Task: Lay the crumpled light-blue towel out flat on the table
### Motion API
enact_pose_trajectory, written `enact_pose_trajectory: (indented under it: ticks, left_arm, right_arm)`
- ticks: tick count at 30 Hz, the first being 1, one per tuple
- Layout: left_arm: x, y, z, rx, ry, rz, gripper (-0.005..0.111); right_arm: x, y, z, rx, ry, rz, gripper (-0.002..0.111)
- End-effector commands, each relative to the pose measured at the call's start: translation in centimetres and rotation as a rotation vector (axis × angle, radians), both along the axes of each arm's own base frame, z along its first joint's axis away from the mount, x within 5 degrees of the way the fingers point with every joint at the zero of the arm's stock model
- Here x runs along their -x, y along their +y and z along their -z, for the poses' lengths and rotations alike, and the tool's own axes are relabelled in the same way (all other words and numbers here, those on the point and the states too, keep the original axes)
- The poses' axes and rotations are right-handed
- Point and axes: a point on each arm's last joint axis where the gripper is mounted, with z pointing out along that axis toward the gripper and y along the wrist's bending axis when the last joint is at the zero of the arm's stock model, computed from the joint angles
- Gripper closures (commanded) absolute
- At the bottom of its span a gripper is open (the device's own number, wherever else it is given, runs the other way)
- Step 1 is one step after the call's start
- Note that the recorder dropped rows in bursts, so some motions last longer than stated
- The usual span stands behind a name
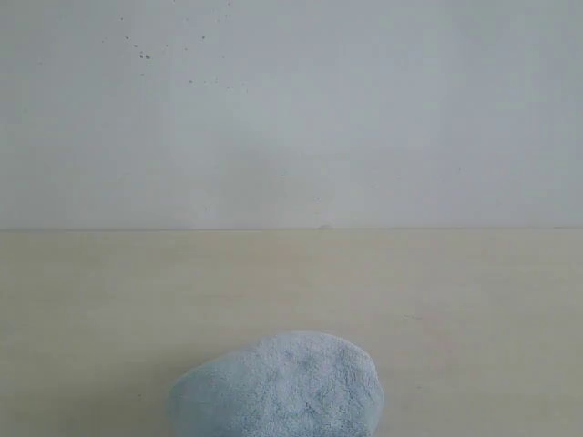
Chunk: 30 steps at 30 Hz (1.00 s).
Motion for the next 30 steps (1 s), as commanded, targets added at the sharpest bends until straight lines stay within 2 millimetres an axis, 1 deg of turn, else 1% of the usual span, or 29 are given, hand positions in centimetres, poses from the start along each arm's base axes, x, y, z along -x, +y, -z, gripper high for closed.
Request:
enact_pose_trajectory:
  ticks: [1,4,5,8,10,13,17,19,20,21,22,23,24,25,26,27,28,30]
  left_arm:
    - [0.0,0.0,-0.1,0.011,-0.01,-0.001,0.103]
    - [0.0,0.0,-0.1,0.011,-0.01,-0.001,0.103]
    - [0.0,0.0,-0.1,0.009,-0.01,0.0,0.103]
    - [0.0,0.2,-0.2,-0.146,-0.018,0.005,0.103]
    - [0.0,0.3,-0.2,-0.175,-0.019,0.008,0.103]
    - [0.0,0.3,-0.2,-0.175,-0.019,0.008,0.103]
    - [0.0,0.3,-0.2,-0.183,-0.02,0.009,0.103]
    - [-0.1,0.4,-0.3,-0.304,-0.04,0.014,0.103]
    - [-0.1,0.4,-0.5,-0.298,-0.063,0.013,0.103]
    - [-0.2,0.3,-0.9,-0.237,-0.109,0.011,0.103]
    - [-0.2,0.1,-1.5,-0.096,-0.168,0.005,0.103]
    - [-0.2,0.0,-2.1,0.076,-0.223,-0.003,0.103]
    - [-0.2,0.0,-2.6,0.293,-0.263,-0.016,0.103]
    - [-0.2,0.0,-3.0,0.472,-0.295,-0.029,0.103]
    - [-0.1,0.2,-3.3,0.587,-0.323,-0.039,0.103]
    - [-0.1,0.4,-3.8,0.67,-0.376,-0.05,0.103]
    - [0.0,0.6,-4.1,0.712,-0.413,-0.059,0.103]
    - [0.2,1.0,-4.7,0.729,-0.495,-0.069,0.103]
  right_arm:
    - [0.0,0.0,-0.1,-0.001,-0.01,0.002,0.109]
    - [0.0,0.0,-0.1,-0.001,-0.01,0.002,0.109]
    - [0.0,0.0,-0.1,0.026,-0.011,-0.001,0.109]
    - [0.0,-0.2,-0.1,0.164,-0.021,-0.015,0.109]
    - [0.0,-0.2,-0.1,0.222,-0.025,-0.026,0.109]
    - [0.0,-0.2,-0.2,0.258,-0.034,-0.036,0.109]
    - [-0.1,-0.2,-0.4,0.252,-0.059,-0.037,0.109]
    - [-0.1,-0.1,-0.8,0.244,-0.107,-0.041,0.109]
    - [-0.2,0.0,-1.1,0.233,-0.133,-0.042,0.109]
    - [-0.2,0.1,-1.3,0.197,-0.16,-0.044,0.109]
    - [-0.2,0.2,-1.8,0.078,-0.199,-0.037,0.109]
    - [-0.2,0.3,-2.1,-0.049,-0.23,-0.03,0.109]
    - [-0.2,0.4,-2.4,-0.161,-0.253,-0.023,0.109]
    - [-0.2,0.4,-2.9,-0.315,-0.288,-0.013,0.109]
    - [-0.2,0.3,-3.2,-0.406,-0.311,-0.006,0.109]
    - [-0.1,0.3,-3.5,-0.501,-0.341,0.0,0.109]
    - [-0.1,0.2,-3.9,-0.566,-0.376,0.003,0.109]
    - [0.0,0.0,-4.5,-0.624,-0.444,0.004,0.109]
